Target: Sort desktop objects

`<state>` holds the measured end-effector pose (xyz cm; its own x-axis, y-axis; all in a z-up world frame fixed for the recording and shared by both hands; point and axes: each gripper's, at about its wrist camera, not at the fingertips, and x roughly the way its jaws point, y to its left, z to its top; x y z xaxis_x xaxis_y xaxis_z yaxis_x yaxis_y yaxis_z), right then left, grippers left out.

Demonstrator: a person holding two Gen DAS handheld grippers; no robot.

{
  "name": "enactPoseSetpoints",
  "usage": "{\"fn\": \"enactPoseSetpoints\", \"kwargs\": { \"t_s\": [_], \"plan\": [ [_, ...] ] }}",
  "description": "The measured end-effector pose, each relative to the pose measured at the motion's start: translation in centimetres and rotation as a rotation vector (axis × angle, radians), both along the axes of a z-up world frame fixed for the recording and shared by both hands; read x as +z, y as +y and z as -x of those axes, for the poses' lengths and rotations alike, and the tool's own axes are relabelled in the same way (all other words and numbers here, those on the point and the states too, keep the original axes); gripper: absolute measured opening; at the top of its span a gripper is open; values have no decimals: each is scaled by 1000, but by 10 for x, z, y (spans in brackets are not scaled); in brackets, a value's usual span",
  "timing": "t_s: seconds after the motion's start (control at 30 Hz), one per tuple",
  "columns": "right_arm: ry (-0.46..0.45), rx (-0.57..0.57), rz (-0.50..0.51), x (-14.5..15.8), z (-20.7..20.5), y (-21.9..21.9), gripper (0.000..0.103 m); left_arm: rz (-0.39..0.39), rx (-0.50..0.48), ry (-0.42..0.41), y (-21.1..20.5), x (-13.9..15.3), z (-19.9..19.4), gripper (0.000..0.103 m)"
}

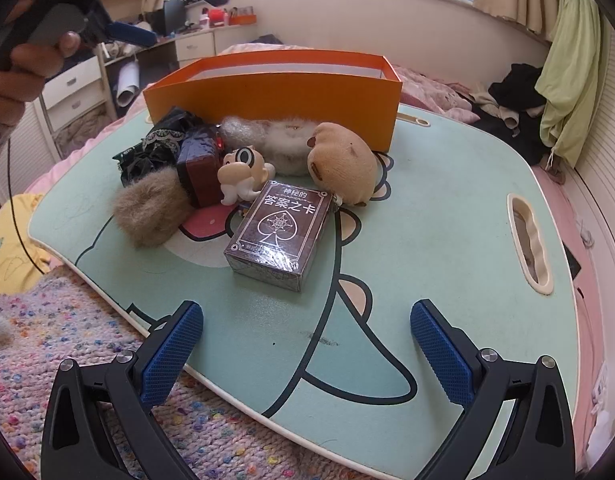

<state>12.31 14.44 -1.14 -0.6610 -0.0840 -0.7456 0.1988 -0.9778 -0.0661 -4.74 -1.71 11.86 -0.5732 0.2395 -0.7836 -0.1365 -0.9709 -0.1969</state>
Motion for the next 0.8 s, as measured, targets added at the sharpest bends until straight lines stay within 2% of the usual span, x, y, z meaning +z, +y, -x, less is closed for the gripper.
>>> {"fn": "enactPoseSetpoints", "kwargs": {
  "t_s": [0.23, 0.53, 0.6, 0.7, 0.77, 0.8],
  "plan": [
    [7, 2, 3, 1, 1, 3, 103, 37, 36, -64, 16, -28, 19, 103],
    [8, 12, 1, 0, 1, 3, 103, 46, 23, -73, 14, -31, 18, 103],
    [9, 12, 1, 0, 2, 3, 103, 16, -11, -84, 8, -28, 14, 103],
    [9, 15, 1, 0, 1, 3, 103, -111, -63, -134, -18, -23, 4, 103],
    [9, 16, 1, -1, 1, 3, 103, -189, -53, -151, -41, -21, -7, 103],
    [9, 17, 1, -1, 1, 3, 103, -183, -36, -144, -50, -20, -13, 103]
  ]
}}
